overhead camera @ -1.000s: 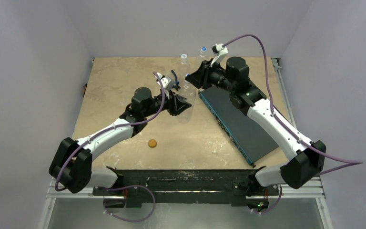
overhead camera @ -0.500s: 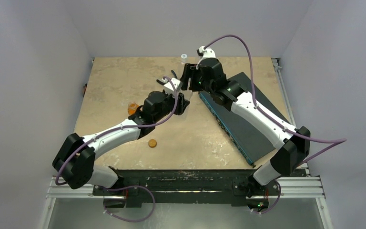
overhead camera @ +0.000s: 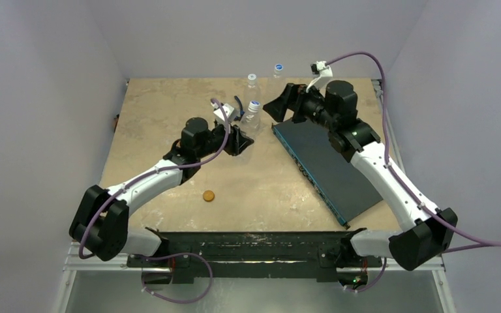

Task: Screw on the bottle caps
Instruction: Screw the bottle cap onto the plastic bottle.

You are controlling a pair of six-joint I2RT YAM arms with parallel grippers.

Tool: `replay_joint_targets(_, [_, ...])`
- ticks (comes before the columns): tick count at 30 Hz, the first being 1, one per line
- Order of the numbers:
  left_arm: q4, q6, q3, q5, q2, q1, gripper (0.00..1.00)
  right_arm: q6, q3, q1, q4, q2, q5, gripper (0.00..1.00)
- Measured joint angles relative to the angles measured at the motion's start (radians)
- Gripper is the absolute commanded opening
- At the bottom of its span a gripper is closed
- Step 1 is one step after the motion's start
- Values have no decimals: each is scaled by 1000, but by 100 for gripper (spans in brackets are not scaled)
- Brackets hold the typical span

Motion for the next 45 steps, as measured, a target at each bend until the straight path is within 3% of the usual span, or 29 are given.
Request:
replay_joint_targets(8, [57, -85, -13, 370, -3, 69, 0, 11, -114, -101, 231, -6, -362, 99])
replay_joint_targets(14, [190, -197, -51, 528, -8, 69, 0, 99, -154, -100, 431, 48, -533, 99])
replay_joint_targets(20, [318, -298, -72, 591, -6, 69, 0, 173, -178, -84, 551, 77, -585, 99])
replay_joint_targets(30, [454, -399, -89, 631, 31, 69, 0, 192, -178, -27, 612, 79, -581, 99])
replay_joint_targets(45, [492, -452, -104, 625, 76, 69, 0, 193, -178, -1, 612, 79, -578, 99])
